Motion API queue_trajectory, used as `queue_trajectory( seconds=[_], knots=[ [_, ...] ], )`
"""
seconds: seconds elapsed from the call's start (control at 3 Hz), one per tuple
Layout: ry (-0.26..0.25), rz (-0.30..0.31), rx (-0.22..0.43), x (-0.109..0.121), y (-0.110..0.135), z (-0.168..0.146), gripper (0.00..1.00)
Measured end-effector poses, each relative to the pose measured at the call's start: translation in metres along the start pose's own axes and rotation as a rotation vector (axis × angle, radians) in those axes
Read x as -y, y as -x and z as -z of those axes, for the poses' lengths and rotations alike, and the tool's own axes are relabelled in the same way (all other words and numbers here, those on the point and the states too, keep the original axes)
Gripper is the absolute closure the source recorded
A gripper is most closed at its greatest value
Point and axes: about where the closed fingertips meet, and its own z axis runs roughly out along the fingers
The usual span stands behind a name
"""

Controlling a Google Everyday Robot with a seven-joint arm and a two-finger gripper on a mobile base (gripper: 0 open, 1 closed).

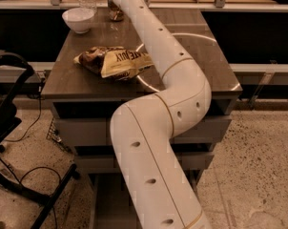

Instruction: Place water bottle into white bowl

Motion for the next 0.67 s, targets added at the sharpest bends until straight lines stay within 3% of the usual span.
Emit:
queue_trajectory(
  seconds=[0.67],
  knots=[
    [0.062, -0.028, -0.007, -0.034, -0.019, -0.022, 1.00]
  ],
)
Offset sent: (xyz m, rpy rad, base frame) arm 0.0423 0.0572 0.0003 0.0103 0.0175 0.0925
